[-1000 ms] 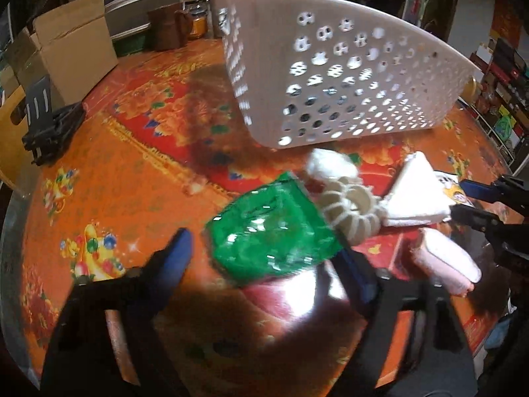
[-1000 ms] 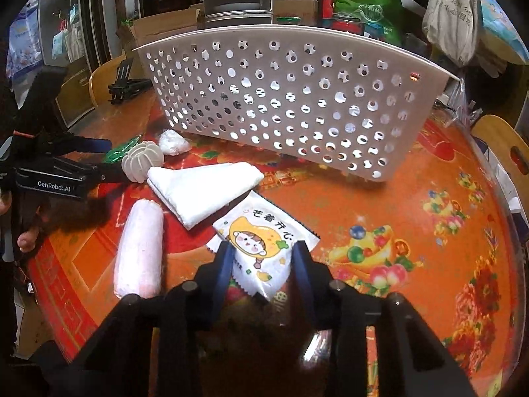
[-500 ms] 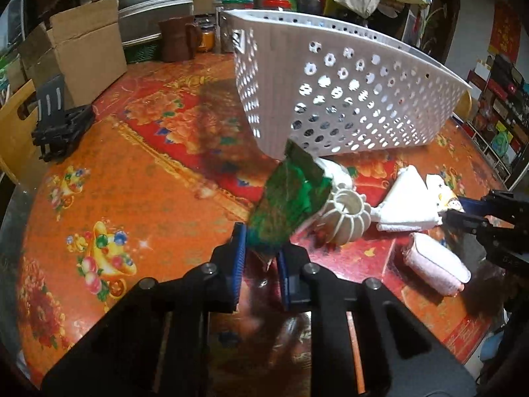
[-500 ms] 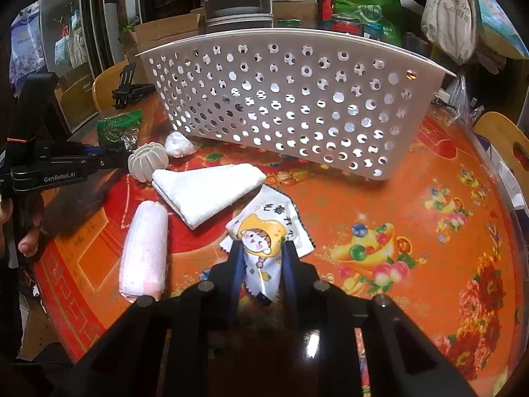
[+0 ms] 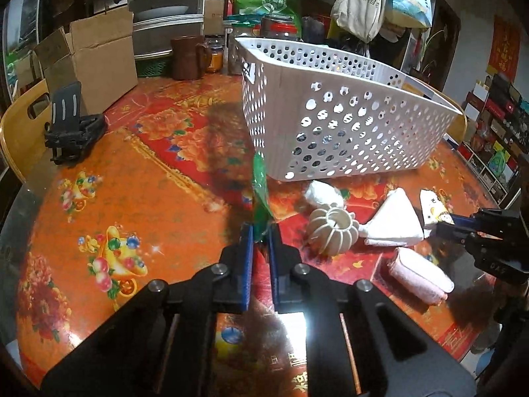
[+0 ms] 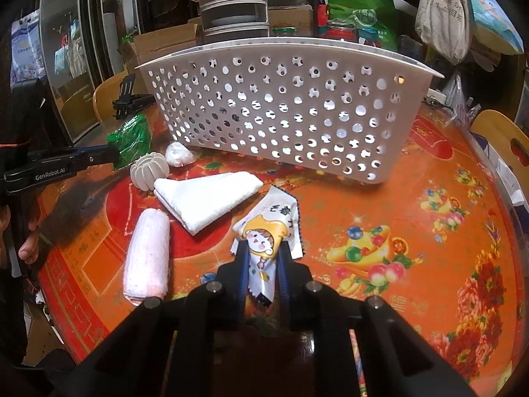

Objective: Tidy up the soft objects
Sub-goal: 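Carry both packets over the white basket and open both grippers to drop them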

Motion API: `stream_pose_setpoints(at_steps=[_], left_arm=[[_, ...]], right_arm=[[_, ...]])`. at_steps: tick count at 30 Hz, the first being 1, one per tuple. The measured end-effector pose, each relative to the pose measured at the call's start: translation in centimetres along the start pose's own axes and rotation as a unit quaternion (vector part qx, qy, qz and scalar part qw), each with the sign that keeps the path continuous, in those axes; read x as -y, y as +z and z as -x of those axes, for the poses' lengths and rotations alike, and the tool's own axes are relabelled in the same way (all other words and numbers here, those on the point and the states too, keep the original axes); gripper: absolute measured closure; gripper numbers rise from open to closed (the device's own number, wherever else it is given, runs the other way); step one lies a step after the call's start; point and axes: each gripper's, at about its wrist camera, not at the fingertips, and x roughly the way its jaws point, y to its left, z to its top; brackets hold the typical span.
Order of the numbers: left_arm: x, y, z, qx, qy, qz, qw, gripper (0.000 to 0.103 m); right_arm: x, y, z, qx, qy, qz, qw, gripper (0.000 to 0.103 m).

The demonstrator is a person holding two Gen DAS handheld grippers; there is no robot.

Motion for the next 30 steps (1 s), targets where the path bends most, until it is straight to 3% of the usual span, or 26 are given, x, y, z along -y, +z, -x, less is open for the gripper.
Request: stream_pose_setpoints(at_steps=[8, 19, 30], left_arm=[[0.6, 0.2, 2.7, 0.049, 0.005, -0.002, 0.9988, 0.095], [1.3, 0.9, 6.5, 0.077, 0.010, -0.002, 0.9970, 0.095], [2.9, 3.1, 9.7, 0.107, 0.012, -0.010, 0.9942, 0.095]], right_arm=[[0.3, 0.0, 0.4, 0.009, 0.003, -0.006, 1.000, 0.088], [0.2, -0.1, 1.5, 0.026, -0.005, -0.001, 1.000, 0.089], [0.7, 2.7, 7.9, 0.089, -0.012, 0.009, 0.996, 0.089]])
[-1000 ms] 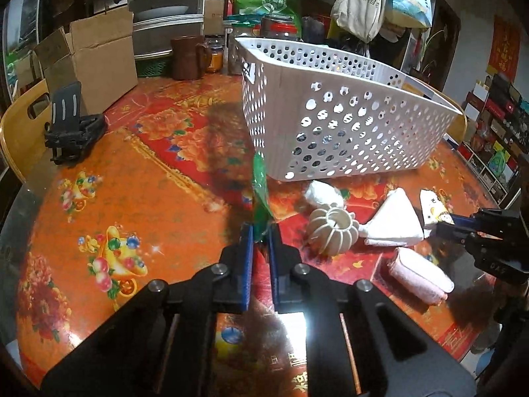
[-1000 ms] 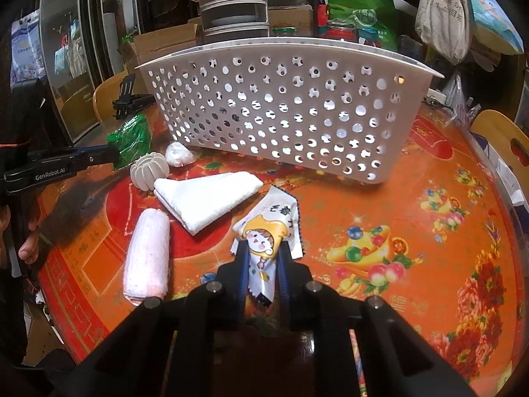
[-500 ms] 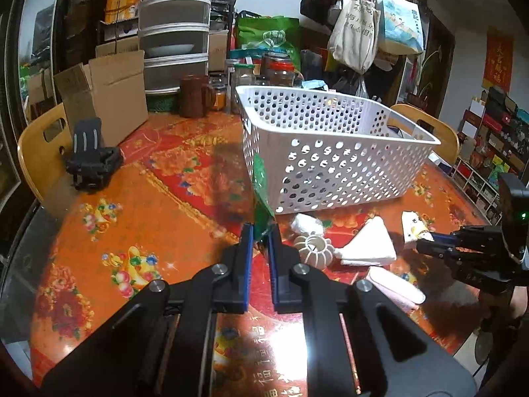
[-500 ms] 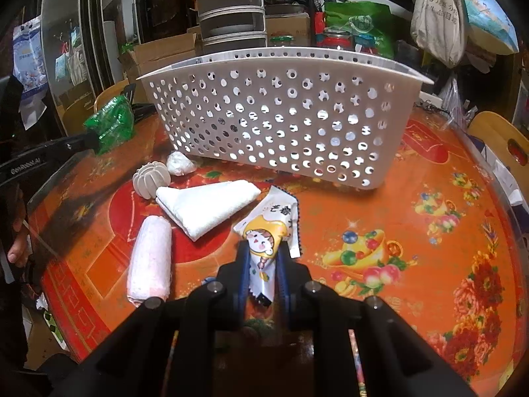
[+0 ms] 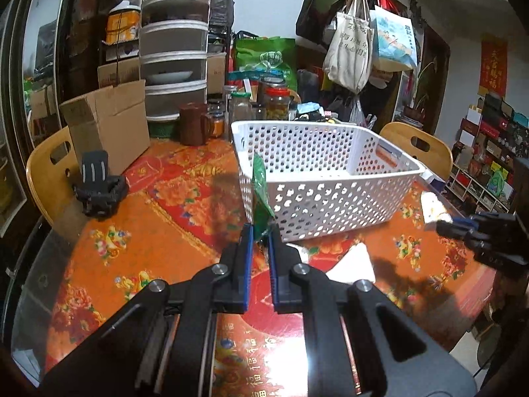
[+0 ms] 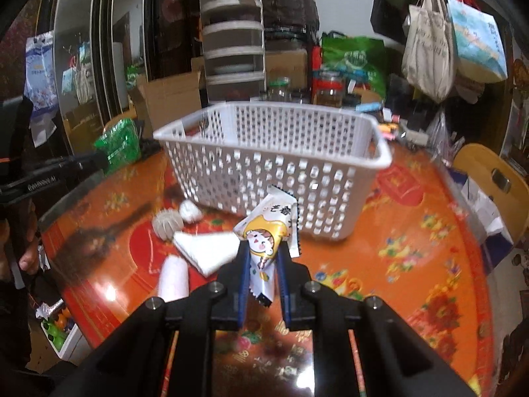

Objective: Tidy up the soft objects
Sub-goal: 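Carry both packets over the white basket and open both grippers to drop them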

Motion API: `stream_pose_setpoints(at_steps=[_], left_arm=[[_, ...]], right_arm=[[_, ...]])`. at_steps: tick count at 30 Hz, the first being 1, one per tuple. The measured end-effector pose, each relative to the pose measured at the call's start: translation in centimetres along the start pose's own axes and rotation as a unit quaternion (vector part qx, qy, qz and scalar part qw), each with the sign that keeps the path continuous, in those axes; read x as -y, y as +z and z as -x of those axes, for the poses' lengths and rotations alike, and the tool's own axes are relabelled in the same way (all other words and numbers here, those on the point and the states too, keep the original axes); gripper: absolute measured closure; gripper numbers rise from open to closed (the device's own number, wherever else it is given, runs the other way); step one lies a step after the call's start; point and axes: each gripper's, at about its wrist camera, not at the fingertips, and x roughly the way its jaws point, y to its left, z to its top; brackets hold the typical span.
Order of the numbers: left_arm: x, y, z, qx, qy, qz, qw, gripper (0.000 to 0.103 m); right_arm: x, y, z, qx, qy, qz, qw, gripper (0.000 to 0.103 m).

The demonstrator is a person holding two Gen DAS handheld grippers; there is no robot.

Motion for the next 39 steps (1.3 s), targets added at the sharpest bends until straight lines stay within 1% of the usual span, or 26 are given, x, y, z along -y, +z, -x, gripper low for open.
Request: stream_pose_setpoints(at_steps=[4, 7, 11, 18, 22, 26, 27, 30, 34, 36, 39], left_arm=[[0.6, 1.3, 0.9, 0.010, -0.004, -0.004, 0.9999, 0.095], [1.1, 2.8, 1.1, 0.015, -0.011, -0.006, 0.9998, 0.095], [2.0, 5.4, 0.8, 0.022, -0.019, -0.013, 0.9995, 0.095], [2.9, 10.5, -2.2, 0.015, -0.009, -0.020, 0.9996, 0.095], [3.4, 12.8, -5.3, -0.001, -0.007, -0.016, 0.9998, 0.095], [4.2, 14.3, -9.3, -0.031, -0.002, -0.021, 0.9993, 0.095], [4.5, 14.6, -10.5, -0.041, 0.004, -0.024, 0.9988, 0.095], [4.7, 14.7, -13.3, -0.066, 0.008, -0.019, 0.9976, 0.095], [4.5, 14.3, -16.8, -0.095, 0.016, -0.013, 0.9953, 0.095], [4.6, 13.9, -17.9, -0.102, 0.024, -0.016, 0.9944, 0.095], [4.5, 13.5, -19.0, -0.111, 0.023, -0.018, 0.9934, 0.095]], right_arm=[[0.8, 1.8, 1.7, 0.017, -0.006, 0.001, 1.000, 0.089], [1.7, 3.3, 2.4, 0.020, -0.010, 0.001, 1.000, 0.089], [2.8, 5.8, 1.9, 0.017, -0.015, 0.000, 1.000, 0.089], [4.9, 9.8, -0.6, 0.008, -0.019, -0.013, 1.000, 0.089], [5.6, 11.6, -3.4, -0.013, -0.023, -0.012, 1.000, 0.089], [6.2, 12.4, -6.5, -0.039, -0.034, -0.010, 0.999, 0.089], [6.3, 12.6, -7.4, -0.046, -0.036, -0.011, 0.998, 0.089], [6.7, 12.7, -9.5, -0.064, -0.040, -0.011, 0.997, 0.089], [6.8, 12.9, -11.7, -0.078, -0.047, -0.006, 0.996, 0.089], [6.8, 13.0, -12.5, -0.086, -0.051, -0.001, 0.995, 0.089], [6.7, 13.1, -13.4, -0.093, -0.054, 0.002, 0.994, 0.089]])
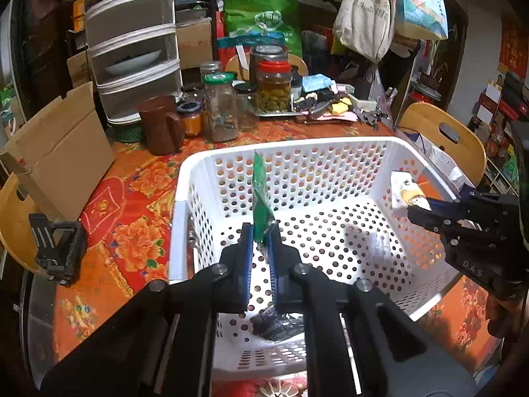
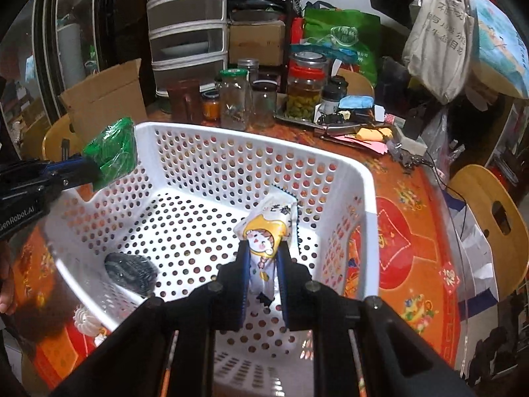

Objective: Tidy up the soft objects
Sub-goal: 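Carry both packets over the white basket and open both grippers to drop them, then withdraw both grippers from the basket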

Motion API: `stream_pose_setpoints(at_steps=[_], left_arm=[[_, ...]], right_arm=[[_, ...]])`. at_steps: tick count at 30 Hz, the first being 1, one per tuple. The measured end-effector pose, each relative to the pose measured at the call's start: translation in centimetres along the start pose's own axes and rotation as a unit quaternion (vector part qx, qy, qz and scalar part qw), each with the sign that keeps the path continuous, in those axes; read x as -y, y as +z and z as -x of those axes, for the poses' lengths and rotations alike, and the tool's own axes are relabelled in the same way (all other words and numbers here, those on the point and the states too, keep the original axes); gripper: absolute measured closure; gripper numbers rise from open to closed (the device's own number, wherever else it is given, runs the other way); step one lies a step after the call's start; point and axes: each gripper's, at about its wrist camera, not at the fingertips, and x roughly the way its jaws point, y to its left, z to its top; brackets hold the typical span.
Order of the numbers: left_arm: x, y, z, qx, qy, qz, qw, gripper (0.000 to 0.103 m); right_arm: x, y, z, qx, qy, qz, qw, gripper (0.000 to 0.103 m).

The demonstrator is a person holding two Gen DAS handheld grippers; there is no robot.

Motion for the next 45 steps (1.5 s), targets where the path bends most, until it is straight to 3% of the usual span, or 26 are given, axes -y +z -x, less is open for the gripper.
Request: stream_pose_setpoints(at_steps=[9, 17, 20, 22, 25, 29, 31, 40, 45], left_arm=[[-0.6, -0.4, -1.3, -0.007, 0.007, 0.002, 0.9999, 0.095], [-1.2, -0.6, -1.2, -0.003, 0.004, 0.010, 0.9999, 0.092], [-1.1, -0.5, -0.8, 0.002, 0.000, 0.011, 0.9999, 0.079], [-0.9, -0.5, -0.3, 0.008, 0.000, 0.009, 0.9999, 0.053], [-0.8, -0.5, 0.8, 0.026, 0.003, 0.009, 0.9996, 0.027], [-0.6, -0.5, 2.4, 0.040, 0.001, 0.001, 0.9992, 0.013], [-0.5, -0.6, 3.0, 0.042, 0.004, -0.005, 0.9991, 0.000], [-0.1, -1.8, 5.9, 0.045, 0.026, -0.021, 0.9984, 0.000], [-0.6, -2.4, 8.1, 0.047, 0.020, -0.012, 0.9986, 0.000]], right_arm=[[-0.5, 0.4, -1.3, -0.005, -0.024, 0.014, 1.000, 0.085], [-0.5, 0.4, -0.7, 0.015, -0.021, 0.012, 1.000, 0.046], [-0.5, 0.4, -0.4, 0.020, -0.021, 0.010, 1.000, 0.035], [-0.6, 0.4, -0.1, 0.023, -0.021, 0.009, 0.999, 0.031], [-0.7, 0.3, 0.5, 0.031, -0.028, 0.011, 0.999, 0.016], [-0.8, 0.1, 1.4, 0.042, -0.027, 0.009, 0.999, 0.007], [-0.7, 0.0, 1.9, 0.046, -0.032, 0.003, 0.998, 0.004], [0.5, -0.9, 3.7, 0.058, -0.035, -0.029, 0.997, 0.002], [1.1, -1.3, 5.3, 0.069, -0.041, -0.043, 0.996, 0.002]])
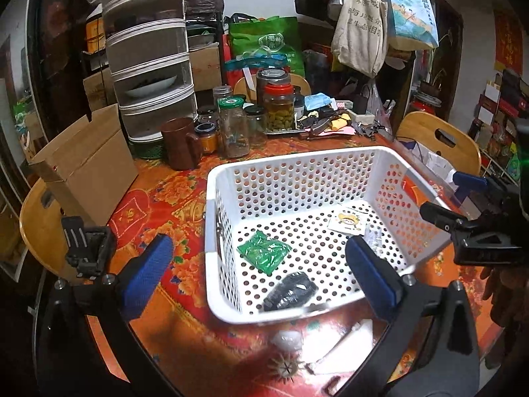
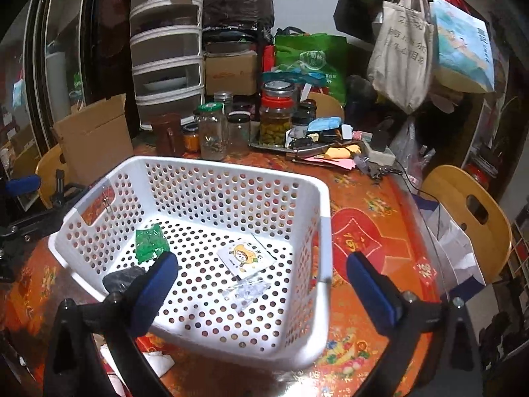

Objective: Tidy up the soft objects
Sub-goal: 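Withdraw both grippers from the basket, then reach the right gripper to the pink rolled towel and close on it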

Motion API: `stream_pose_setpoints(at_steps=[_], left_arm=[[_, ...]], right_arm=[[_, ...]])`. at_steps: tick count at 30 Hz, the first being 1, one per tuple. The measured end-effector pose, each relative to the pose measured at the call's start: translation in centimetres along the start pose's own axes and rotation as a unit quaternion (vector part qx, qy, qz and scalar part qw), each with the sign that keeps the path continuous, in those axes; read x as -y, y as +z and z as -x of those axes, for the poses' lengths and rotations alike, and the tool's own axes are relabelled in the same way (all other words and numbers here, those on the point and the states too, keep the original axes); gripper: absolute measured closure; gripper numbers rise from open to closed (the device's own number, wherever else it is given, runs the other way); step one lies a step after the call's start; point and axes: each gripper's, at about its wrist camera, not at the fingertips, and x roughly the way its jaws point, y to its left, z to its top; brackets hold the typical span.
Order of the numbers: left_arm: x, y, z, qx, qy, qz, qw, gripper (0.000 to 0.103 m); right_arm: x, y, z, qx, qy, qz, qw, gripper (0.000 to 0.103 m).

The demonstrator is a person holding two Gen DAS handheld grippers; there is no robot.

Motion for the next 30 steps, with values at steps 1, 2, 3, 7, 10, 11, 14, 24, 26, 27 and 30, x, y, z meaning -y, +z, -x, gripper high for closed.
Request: stream_pose_setpoints(at_steps=[1, 2, 3, 7, 10, 11, 14, 24, 26, 27, 30], left_arm=[[-0.2, -0.1, 0.5, -0.001, 0.000, 0.004, 1.0000, 0.000], [-0.3, -0.2, 0.9, -0.002, 0.000, 0.007, 1.0000, 0.000], [-0.4, -0.3, 1.3, -0.001, 0.000, 0.009, 1.0000, 0.000], [-0.6, -0.8, 3.2, 0.005, 0.000, 0.008, 1.0000, 0.000], [-0.9, -1.4, 4.6, 0.007, -0.005, 0.015, 0.9998, 0.000], [-1.0, -1.6, 4.9, 0.007, -0.007, 0.017, 0.9998, 0.000], [-1.2, -2.4, 5.7, 0.005, -0.005, 0.018, 0.9998, 0.000], [-3.7, -7.2, 7.6, 0.003, -0.011, 0.052, 0.9986, 0.000], [-4.4, -8.7, 7.7, 0.004, -0.006, 0.064, 0.9979, 0.000], [-4.6, -9.4, 7.8, 0.005, -0.002, 0.067, 0.9977, 0.000], [-5.1, -11.9, 7.5, 0.002, 0.002, 0.077, 0.9971, 0.000]], right_arm=[[0.1, 0.0, 0.3, 0.002, -0.004, -0.001, 1.000, 0.002], [0.2, -0.1, 0.6, 0.005, -0.008, -0.002, 1.000, 0.002], [0.2, -0.1, 1.0, 0.008, -0.007, -0.002, 1.000, 0.002], [0.1, -0.2, 2.3, 0.019, -0.007, -0.005, 1.000, 0.002], [-0.3, -0.3, 3.4, 0.023, -0.004, -0.002, 1.000, 0.002], [-0.4, -0.4, 3.7, 0.024, -0.007, 0.000, 1.000, 0.002], [-1.1, -0.9, 4.8, 0.030, -0.002, 0.008, 1.000, 0.002], [-2.5, -3.8, 7.7, 0.035, 0.003, 0.016, 0.999, 0.002], [-2.4, -4.8, 8.0, 0.033, 0.008, 0.010, 0.999, 0.002], [-2.3, -5.2, 8.1, 0.031, 0.005, 0.006, 0.999, 0.002], [-2.1, -7.4, 8.6, 0.030, 0.005, -0.001, 1.000, 0.002]])
